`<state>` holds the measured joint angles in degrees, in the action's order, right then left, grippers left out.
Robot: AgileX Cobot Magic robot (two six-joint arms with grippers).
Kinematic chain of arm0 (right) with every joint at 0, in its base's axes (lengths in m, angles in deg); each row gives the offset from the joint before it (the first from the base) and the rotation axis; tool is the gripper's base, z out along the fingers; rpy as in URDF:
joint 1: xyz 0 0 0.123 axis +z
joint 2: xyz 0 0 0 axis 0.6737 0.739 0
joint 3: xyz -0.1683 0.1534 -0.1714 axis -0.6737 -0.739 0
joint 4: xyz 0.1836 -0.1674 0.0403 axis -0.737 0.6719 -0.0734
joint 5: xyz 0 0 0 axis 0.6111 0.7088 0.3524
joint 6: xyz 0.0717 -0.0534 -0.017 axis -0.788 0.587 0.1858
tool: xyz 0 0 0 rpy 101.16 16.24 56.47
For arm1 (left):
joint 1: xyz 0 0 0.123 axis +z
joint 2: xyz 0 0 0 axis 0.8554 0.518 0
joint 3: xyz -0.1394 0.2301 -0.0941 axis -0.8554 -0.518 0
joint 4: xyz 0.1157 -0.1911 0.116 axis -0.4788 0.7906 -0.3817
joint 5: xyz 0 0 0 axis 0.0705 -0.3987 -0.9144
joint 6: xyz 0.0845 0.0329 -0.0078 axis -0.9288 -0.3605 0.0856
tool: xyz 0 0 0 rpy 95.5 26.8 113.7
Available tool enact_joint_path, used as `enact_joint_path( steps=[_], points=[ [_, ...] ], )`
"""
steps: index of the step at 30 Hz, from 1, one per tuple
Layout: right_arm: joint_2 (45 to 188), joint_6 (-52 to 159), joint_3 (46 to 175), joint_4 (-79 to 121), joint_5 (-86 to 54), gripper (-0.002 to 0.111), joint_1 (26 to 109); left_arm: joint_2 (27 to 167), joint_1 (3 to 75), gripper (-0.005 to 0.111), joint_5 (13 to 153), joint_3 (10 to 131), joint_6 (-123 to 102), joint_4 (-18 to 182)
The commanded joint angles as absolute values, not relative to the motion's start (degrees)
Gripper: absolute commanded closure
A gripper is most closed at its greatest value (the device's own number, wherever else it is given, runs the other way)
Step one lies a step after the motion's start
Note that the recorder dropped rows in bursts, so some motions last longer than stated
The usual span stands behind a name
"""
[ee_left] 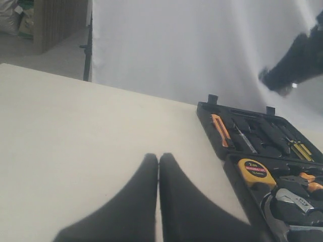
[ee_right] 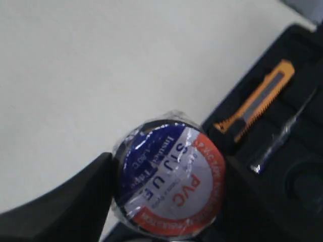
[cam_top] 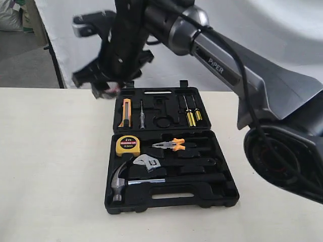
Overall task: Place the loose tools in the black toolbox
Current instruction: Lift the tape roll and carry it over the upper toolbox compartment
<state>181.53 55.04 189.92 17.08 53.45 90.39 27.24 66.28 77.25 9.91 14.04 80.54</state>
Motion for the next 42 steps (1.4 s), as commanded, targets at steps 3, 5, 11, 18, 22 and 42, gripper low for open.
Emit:
enact_joint_path(
  steps=[3,5,11,18,22,42],
  points=[
    [181.88,53.61,175.20,18.01,54.01,0.106,84.40,27.06,67.74,0.106,77.67,10.06,14.32,80.29],
    [181.88,53.13,173.14,18.01,51.36,0.106,82.97,27.06,67.74,0.106,77.67,10.06,14.32,80.29],
    [182.26,50.91,171.35,17.83,45.71,0.106,78.45,27.06,67.74,0.106,77.67,10.06,14.32,80.29],
    [185.40,50.91,171.35,17.96,36.17,0.106,77.62,27.06,67.74,0.106,77.67,10.06,14.32,80.29],
    [186.61,50.90,171.35,18.34,31.11,0.106,77.22,27.06,67.74,0.106,77.67,10.06,14.32,80.29],
    [189.79,50.21,171.35,23.45,30.82,0.103,77.28,27.06,67.74,0.106,77.67,10.06,14.32,80.29]
  ],
)
